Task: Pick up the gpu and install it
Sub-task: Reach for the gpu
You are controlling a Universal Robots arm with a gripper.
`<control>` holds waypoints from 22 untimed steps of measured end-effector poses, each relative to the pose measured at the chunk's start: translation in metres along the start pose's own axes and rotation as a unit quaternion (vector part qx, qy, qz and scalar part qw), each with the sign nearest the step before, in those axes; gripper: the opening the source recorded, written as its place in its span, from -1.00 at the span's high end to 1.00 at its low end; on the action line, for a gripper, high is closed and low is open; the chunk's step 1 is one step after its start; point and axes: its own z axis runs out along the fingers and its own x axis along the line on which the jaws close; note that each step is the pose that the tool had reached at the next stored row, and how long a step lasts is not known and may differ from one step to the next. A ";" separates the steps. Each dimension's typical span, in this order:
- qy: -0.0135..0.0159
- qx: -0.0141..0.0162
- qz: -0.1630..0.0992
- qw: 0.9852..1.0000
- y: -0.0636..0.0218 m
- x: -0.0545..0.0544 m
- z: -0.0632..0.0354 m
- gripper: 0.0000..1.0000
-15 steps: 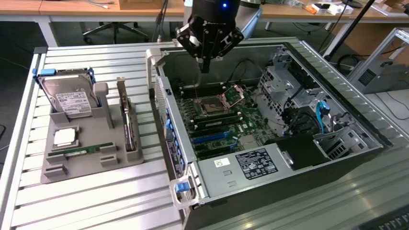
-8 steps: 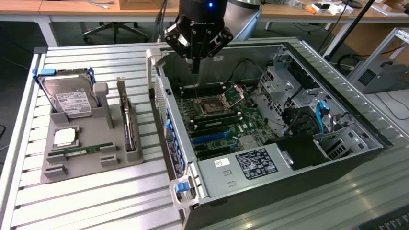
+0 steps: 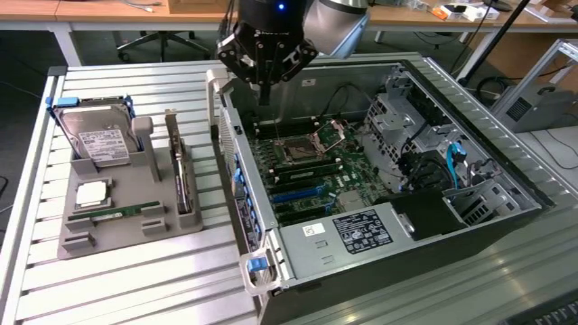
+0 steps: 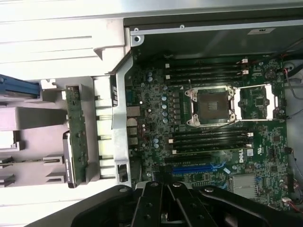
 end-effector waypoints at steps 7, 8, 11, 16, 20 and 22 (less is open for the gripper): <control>0.000 0.000 0.000 1.000 -0.0011 0.016 -0.0002 0.79; 0.000 0.000 0.000 1.000 -0.0012 0.018 -0.0002 0.79; 0.000 0.000 0.000 1.000 -0.0016 0.025 -0.0002 0.79; 0.000 0.000 0.000 1.000 -0.0021 0.038 -0.0003 0.79; 0.000 0.000 0.000 1.000 -0.0024 0.052 -0.0003 0.79; 0.000 0.000 0.000 1.000 -0.0025 0.059 -0.0002 0.79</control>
